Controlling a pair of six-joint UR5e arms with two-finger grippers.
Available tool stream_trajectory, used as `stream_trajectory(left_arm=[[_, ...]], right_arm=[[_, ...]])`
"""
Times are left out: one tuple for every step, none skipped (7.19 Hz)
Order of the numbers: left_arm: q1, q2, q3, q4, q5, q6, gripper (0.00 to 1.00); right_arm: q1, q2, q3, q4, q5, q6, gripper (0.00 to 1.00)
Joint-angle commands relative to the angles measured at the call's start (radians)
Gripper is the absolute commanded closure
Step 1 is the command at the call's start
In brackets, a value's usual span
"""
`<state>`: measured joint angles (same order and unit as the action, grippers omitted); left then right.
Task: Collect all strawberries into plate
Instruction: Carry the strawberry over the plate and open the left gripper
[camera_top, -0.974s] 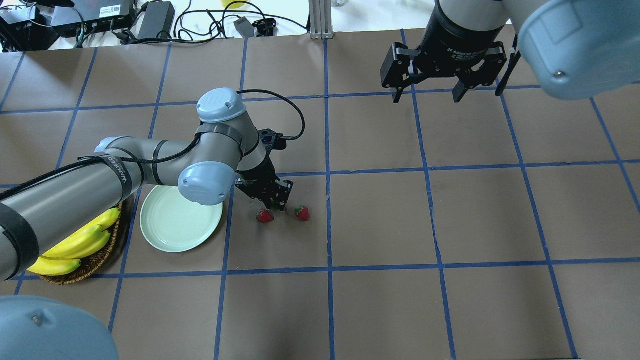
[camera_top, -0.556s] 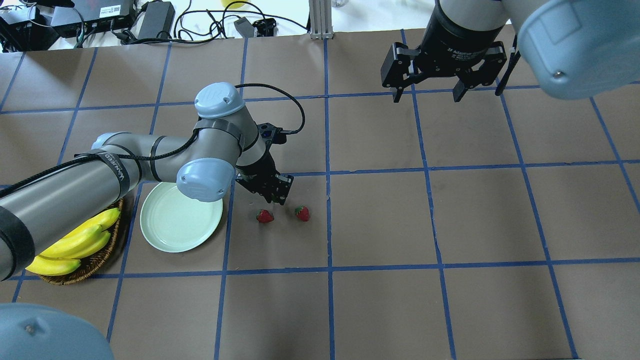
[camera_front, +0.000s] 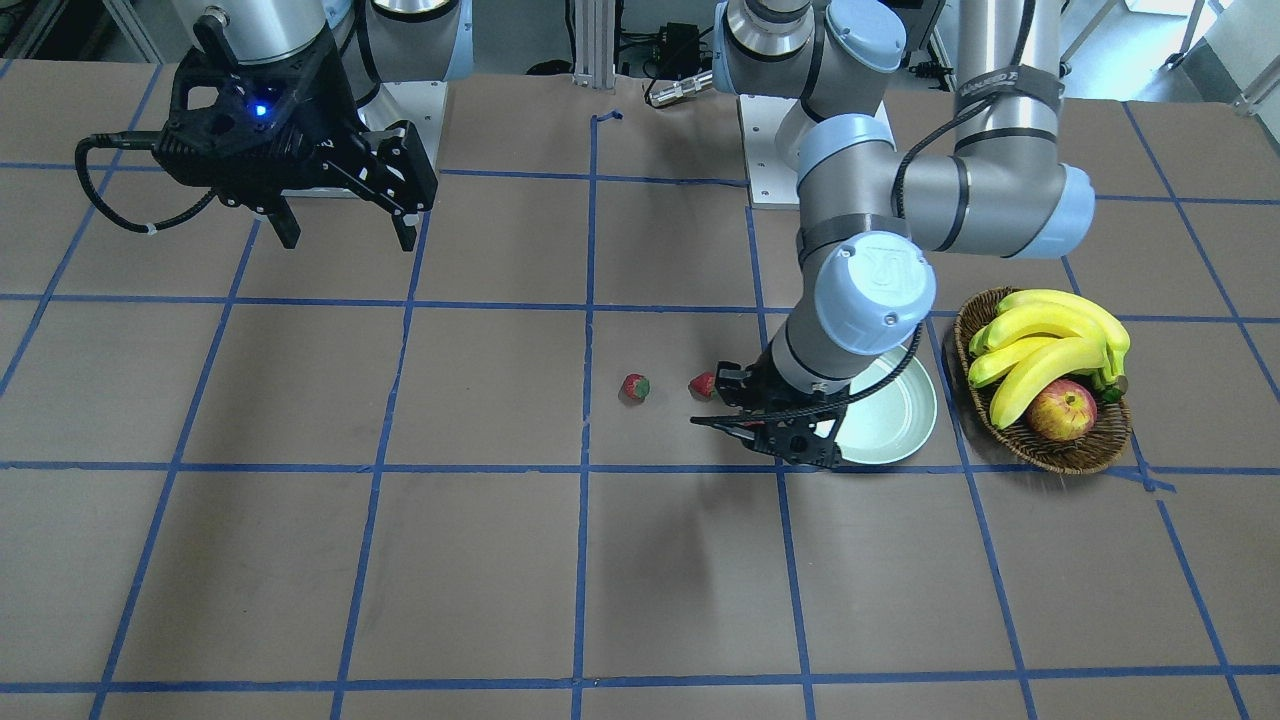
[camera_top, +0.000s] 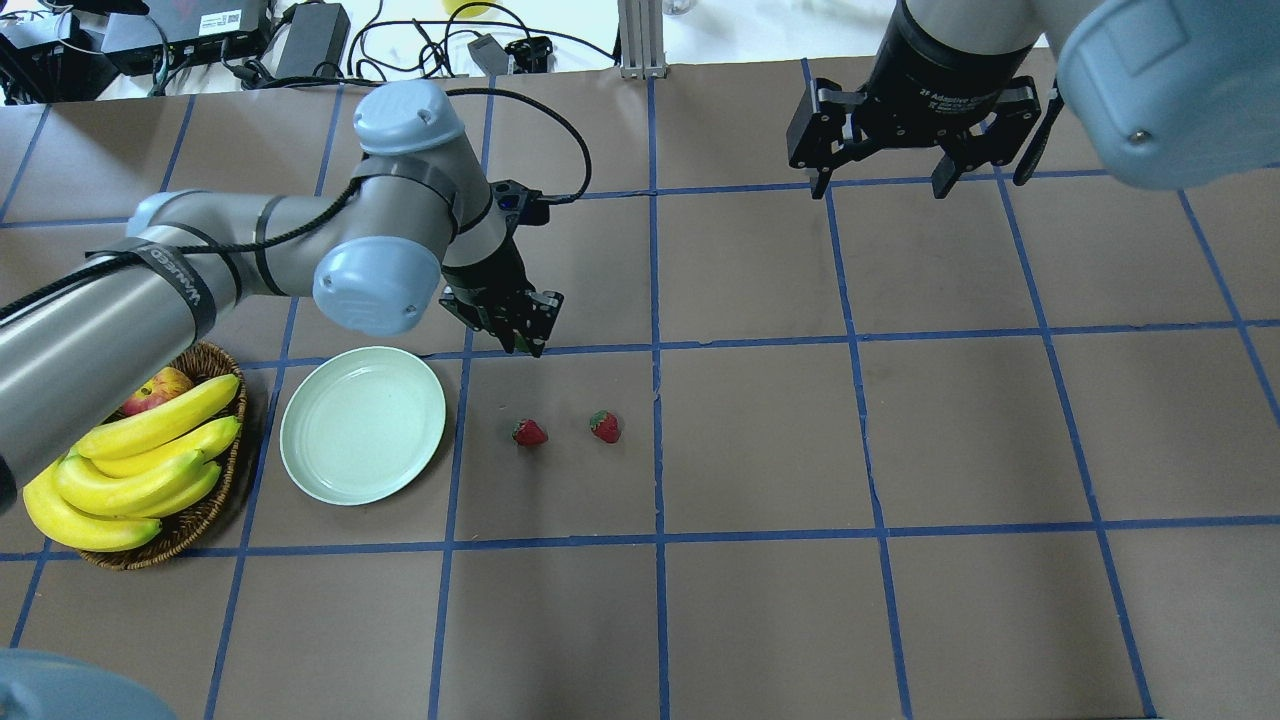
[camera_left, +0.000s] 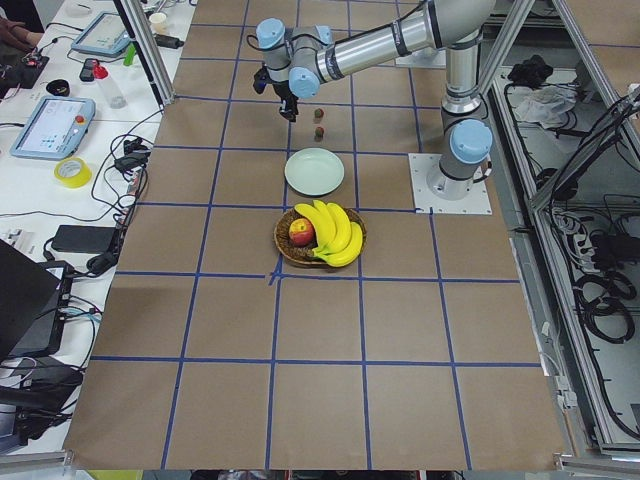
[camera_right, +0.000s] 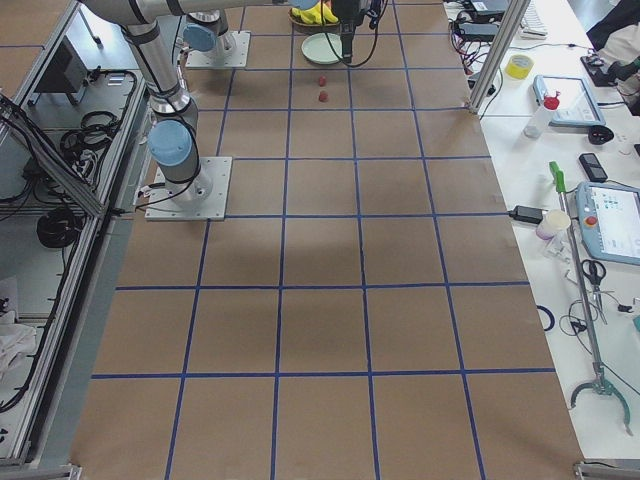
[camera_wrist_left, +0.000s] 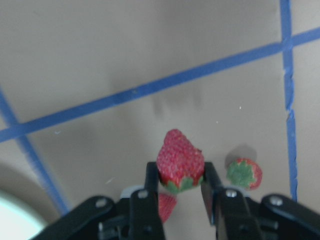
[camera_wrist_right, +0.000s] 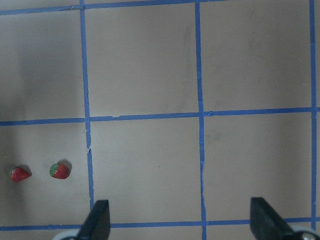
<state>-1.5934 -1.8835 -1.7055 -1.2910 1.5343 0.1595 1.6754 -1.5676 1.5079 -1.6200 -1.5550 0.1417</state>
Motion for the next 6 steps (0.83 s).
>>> stream_trajectory(left_arm=[[0.164,0.023,-0.006,-0.101,0.024,0.078,1.0],[0.231,0.024,-0.04,-0.108,0.044,0.121,1.0],[0.29,0.024,-0.09,-0.106,0.061,0.209,1.0],[0.344,0.023,-0.136,-0.105,0.058,0.225,1.0],[0.364,0.021,-0.163,-0.099,0.058,0.226,1.0],[0.365,0.017,-0.169,-0.099,0.056,0.216,1.0]], right_arm=[[-0.002,-0.002,0.0,0.0,0.0,0.002,0.0],[-0.002,0.0,0.0,0.0,0.0,0.002,0.0],[-0.002,-0.002,0.0,0.0,0.0,0.002,0.0],[-0.002,0.0,0.0,0.002,0.0,0.002,0.0],[0.0,-0.003,0.0,0.0,0.001,0.004,0.0],[0.001,0.0,0.0,0.0,0.0,0.004,0.0]])
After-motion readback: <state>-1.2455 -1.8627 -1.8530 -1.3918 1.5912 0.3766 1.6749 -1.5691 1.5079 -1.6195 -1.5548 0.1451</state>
